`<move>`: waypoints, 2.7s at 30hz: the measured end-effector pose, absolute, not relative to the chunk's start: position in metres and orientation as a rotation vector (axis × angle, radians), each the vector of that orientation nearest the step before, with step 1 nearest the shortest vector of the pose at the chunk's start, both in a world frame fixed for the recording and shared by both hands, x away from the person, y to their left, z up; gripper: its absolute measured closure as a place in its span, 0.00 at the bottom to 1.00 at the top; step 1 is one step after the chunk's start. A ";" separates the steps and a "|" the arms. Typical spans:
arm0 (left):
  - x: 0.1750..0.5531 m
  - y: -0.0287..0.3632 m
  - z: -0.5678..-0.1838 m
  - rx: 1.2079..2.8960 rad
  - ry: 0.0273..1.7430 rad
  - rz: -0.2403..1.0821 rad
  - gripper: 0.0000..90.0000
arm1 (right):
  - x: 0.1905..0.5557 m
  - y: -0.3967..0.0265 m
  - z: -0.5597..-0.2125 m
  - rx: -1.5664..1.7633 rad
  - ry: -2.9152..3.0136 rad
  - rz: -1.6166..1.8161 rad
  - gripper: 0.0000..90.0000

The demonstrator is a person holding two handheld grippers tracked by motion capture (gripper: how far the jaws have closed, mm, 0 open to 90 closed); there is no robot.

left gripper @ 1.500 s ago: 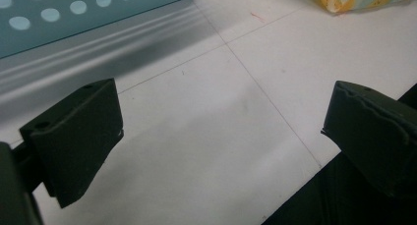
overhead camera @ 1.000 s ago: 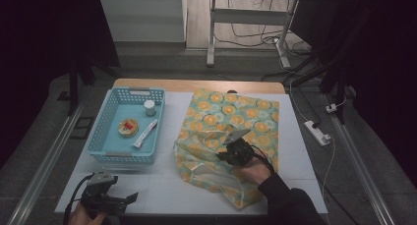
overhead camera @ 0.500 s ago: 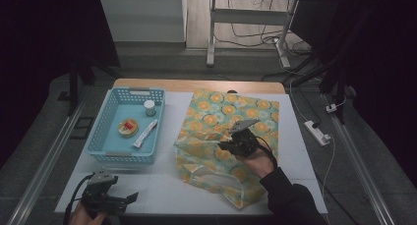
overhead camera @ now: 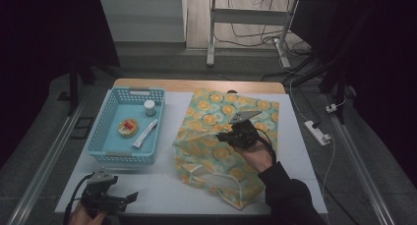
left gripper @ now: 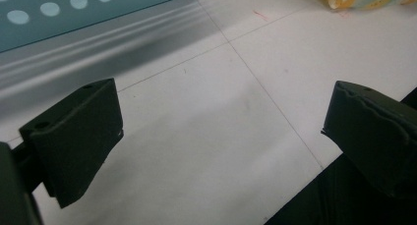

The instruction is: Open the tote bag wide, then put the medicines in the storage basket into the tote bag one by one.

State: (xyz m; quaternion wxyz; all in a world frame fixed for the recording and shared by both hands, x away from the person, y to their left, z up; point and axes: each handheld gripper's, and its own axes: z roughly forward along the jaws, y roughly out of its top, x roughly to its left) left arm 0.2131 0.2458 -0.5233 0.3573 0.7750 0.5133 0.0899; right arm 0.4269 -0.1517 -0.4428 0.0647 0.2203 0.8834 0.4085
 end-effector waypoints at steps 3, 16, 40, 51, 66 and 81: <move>0.213 0.246 -0.523 1.998 1.328 0.231 0.02 | 0.430 -0.151 -0.438 0.668 2.663 1.232 1.00; 0.213 0.246 -0.523 2.004 1.328 0.230 0.01 | 0.436 -0.144 -0.415 0.674 2.627 1.286 1.00; 0.212 0.247 -0.523 1.985 1.334 0.232 0.00 | 0.438 -0.150 -0.400 0.669 2.552 1.372 1.00; 0.213 0.253 -0.523 1.934 1.340 0.208 0.00 | 0.439 -0.151 -0.402 0.663 2.556 1.375 1.00; 0.214 0.259 -0.511 1.919 1.299 0.189 0.00 | 0.441 -0.152 -0.406 0.665 2.570 1.375 1.00; 0.224 0.267 -0.488 1.864 1.203 0.228 0.00 | 0.442 -0.155 -0.405 0.673 2.559 1.388 1.00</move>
